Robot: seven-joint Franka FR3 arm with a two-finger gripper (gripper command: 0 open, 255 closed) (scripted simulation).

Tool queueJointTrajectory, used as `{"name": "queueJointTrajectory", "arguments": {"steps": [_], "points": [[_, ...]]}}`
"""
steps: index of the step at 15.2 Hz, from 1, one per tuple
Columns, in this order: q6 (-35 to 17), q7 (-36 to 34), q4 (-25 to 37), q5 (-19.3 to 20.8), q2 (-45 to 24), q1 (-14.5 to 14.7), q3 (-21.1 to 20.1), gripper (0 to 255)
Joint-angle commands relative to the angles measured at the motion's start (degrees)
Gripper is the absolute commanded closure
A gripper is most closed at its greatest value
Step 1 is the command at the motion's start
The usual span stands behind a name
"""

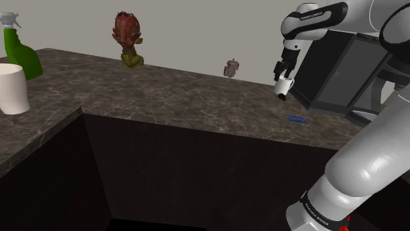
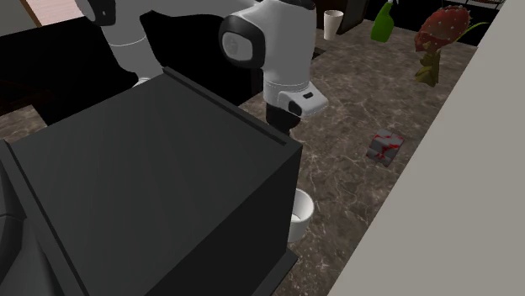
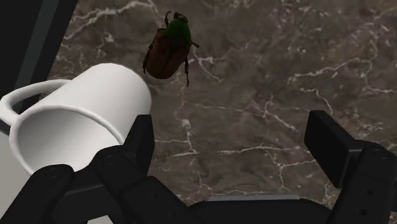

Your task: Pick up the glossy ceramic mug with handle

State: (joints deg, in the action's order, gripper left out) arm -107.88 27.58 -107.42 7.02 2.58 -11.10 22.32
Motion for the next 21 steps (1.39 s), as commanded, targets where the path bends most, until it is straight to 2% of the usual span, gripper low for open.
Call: {"name": "queueJointTrajectory", "arguments": {"steps": [1,6,15,16,21], "points": [[0.21,1.73,4.6,-1.54,-4.4,-0.92,1.15,0],[0.88,5.67,15.02,-5.64,-14.37,-4.27,3.07,0],[-4.76,5.35,9.86,-5.78,-14.91,-4.27,2.87,0],[-4.72,5.34,9.93,-5.79,-14.93,-4.27,2.87,255],[-4.74,5.37,9.9,-5.79,-14.92,-4.28,2.88,255]]}}
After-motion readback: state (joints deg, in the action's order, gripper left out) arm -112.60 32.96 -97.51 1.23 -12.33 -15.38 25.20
